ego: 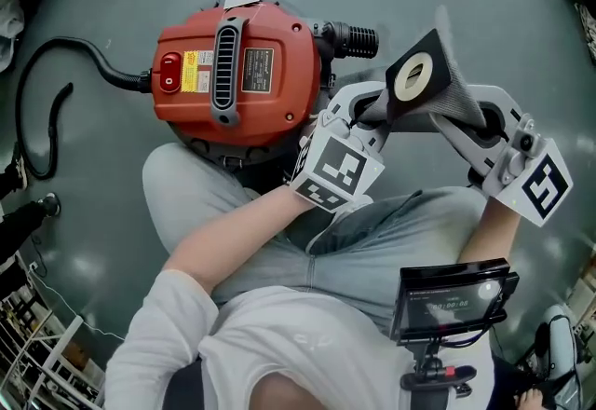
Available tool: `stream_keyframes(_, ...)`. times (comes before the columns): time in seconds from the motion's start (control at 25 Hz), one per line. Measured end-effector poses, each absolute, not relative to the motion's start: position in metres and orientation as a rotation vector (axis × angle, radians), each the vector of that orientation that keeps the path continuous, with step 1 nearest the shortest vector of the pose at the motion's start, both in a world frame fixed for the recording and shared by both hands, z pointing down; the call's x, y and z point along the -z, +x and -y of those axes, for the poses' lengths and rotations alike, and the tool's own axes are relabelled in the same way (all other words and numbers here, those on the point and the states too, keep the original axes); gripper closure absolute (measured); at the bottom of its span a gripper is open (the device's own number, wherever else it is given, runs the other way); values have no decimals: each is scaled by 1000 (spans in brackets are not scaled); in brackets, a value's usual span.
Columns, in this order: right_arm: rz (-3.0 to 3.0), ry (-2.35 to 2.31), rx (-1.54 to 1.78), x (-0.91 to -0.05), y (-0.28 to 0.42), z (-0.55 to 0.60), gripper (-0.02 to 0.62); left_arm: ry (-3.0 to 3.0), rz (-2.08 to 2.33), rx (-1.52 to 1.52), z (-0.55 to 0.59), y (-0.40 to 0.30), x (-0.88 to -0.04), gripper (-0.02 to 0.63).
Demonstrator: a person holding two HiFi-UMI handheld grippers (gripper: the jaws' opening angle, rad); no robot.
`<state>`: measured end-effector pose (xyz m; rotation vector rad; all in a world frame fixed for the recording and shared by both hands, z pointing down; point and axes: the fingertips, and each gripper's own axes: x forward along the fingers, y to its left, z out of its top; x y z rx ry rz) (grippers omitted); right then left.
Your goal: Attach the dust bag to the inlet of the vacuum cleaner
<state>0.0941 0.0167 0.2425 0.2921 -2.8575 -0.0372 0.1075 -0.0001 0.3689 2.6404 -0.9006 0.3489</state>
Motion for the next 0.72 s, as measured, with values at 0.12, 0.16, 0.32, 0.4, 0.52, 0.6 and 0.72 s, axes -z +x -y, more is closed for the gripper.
stream_keyframes(0.12, 2790, 325, -9, -268, 98, -10, 577, 2554, 918, -339, -1, 119, -397, 578)
stream_keyframes(0.16, 2766, 346, -28, -276, 100, -4, 576, 2509, 914, -340, 0, 122, -409, 578)
stream_keyframes(0.32, 2675, 458, -178, -308, 120, 24, 491, 2281, 956, -384, 9, 113, -453, 578)
stream_keyframes(0.4, 2722, 551, -322, -308, 134, 42, 462, 2199, 966, -376, 14, 109, -460, 578)
stream_keyframes(0.52, 2804, 653, -505, -311, 139, 65, 440, 2099, 878, -363, 12, 120, -467, 578)
stream_keyframes(0.6, 2796, 654, -559, -319, 136, 69, 440, 2003, 814, -351, 7, 126, -479, 578)
stream_keyframes(0.72, 2684, 640, -578, -343, 141, 70, 440, 1982, 829, -405, 2, 125, -489, 578)
